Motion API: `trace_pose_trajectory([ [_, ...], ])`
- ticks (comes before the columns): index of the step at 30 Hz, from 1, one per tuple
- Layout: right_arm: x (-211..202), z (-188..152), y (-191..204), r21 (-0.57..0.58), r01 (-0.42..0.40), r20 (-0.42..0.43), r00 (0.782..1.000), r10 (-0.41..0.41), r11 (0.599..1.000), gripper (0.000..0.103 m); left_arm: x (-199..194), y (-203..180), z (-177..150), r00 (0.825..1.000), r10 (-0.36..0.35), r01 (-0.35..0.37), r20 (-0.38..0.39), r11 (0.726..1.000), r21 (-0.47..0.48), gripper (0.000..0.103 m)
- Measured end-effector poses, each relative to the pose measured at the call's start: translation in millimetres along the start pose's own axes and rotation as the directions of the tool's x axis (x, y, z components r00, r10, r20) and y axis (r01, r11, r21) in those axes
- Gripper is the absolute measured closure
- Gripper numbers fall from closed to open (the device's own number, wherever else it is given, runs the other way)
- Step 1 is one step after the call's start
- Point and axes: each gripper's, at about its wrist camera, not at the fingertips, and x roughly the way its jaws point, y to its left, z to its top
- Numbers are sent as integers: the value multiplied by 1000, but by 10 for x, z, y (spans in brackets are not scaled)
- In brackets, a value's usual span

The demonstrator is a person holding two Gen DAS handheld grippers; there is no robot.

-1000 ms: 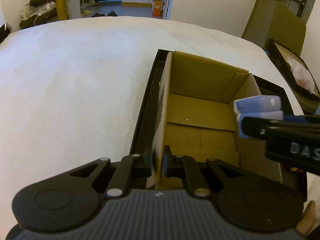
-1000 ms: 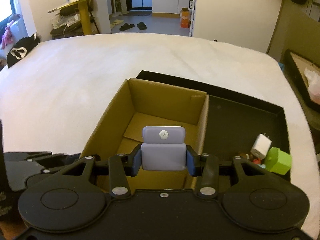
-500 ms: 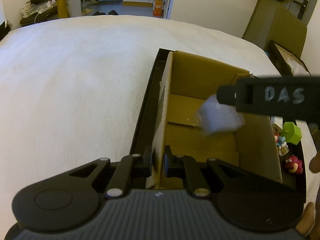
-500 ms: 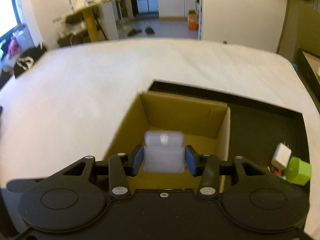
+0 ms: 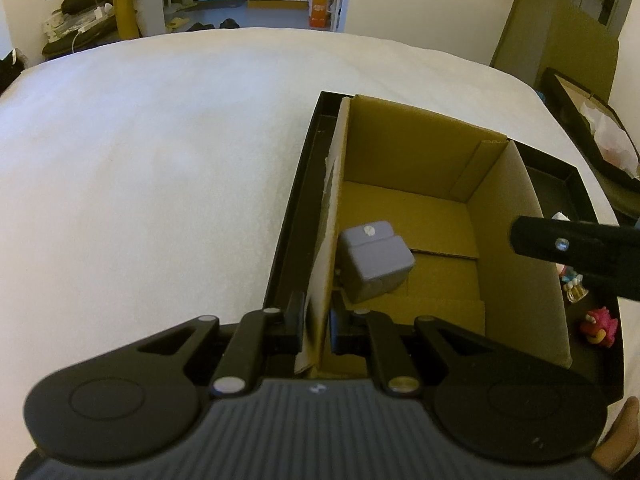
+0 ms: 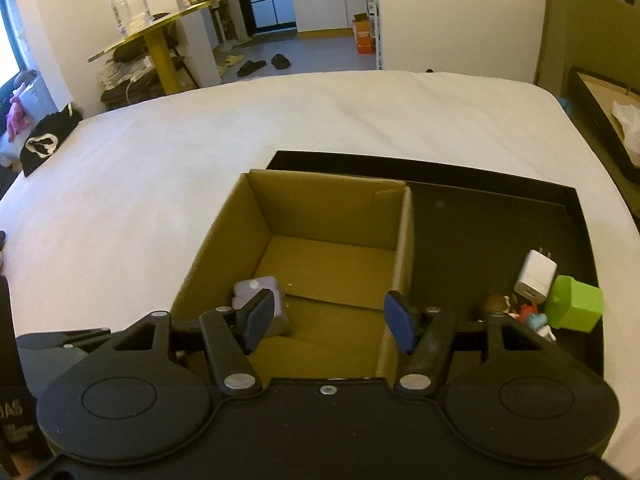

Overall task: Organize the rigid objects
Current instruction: 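Open the right gripper to drop the cube and withdraw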

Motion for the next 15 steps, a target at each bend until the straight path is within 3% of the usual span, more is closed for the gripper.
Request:
trace_pose_trajectory([
  [15, -214, -175, -544, 80, 32, 22, 999, -34, 996, 42, -161, -109, -31, 996, 64, -66, 56, 997, 49, 91],
])
